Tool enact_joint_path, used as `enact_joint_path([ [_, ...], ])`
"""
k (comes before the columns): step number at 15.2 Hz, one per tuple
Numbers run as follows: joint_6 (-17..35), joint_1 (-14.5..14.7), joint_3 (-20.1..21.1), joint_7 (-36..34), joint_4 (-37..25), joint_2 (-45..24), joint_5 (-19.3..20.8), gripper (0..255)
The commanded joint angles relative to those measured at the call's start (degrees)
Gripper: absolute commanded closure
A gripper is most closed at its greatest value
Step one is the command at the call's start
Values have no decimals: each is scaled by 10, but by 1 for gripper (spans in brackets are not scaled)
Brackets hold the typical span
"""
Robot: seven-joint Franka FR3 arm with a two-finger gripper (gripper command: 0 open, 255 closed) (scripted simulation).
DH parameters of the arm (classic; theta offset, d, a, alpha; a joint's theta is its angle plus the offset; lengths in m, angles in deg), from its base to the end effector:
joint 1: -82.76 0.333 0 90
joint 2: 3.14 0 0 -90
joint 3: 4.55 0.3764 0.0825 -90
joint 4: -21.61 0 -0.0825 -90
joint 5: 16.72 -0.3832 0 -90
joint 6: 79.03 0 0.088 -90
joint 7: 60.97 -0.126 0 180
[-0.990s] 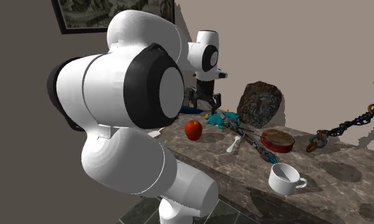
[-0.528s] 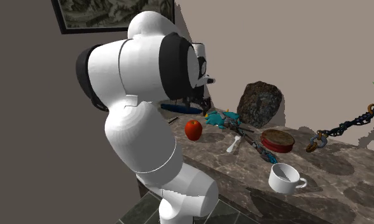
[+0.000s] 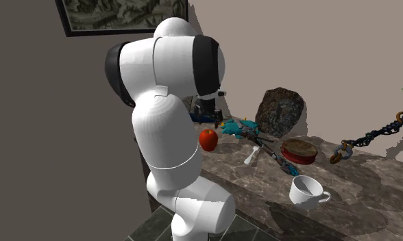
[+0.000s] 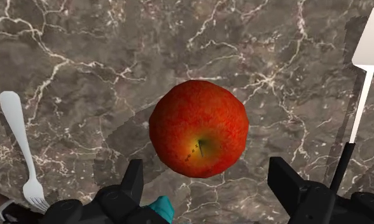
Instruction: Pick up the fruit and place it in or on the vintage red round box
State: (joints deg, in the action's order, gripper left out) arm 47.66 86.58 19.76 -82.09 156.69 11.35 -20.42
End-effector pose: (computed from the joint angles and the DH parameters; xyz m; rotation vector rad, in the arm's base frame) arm 0.4017 0.2278 0.4673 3.1256 0.1226 0.1556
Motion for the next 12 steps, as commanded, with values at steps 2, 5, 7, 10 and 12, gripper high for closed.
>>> enact_joint_path([
  [2, 25, -2, 4, -5, 11, -15, 6, 0],
  [5, 29, -2, 4, -6, 13, -17, 7, 0],
  [7, 29, -2, 4, -6, 13, -17, 7, 0],
  [10, 29, -2, 4, -6, 13, -17, 7, 0],
  [12, 29, -2, 4, -6, 13, -17, 7, 255],
])
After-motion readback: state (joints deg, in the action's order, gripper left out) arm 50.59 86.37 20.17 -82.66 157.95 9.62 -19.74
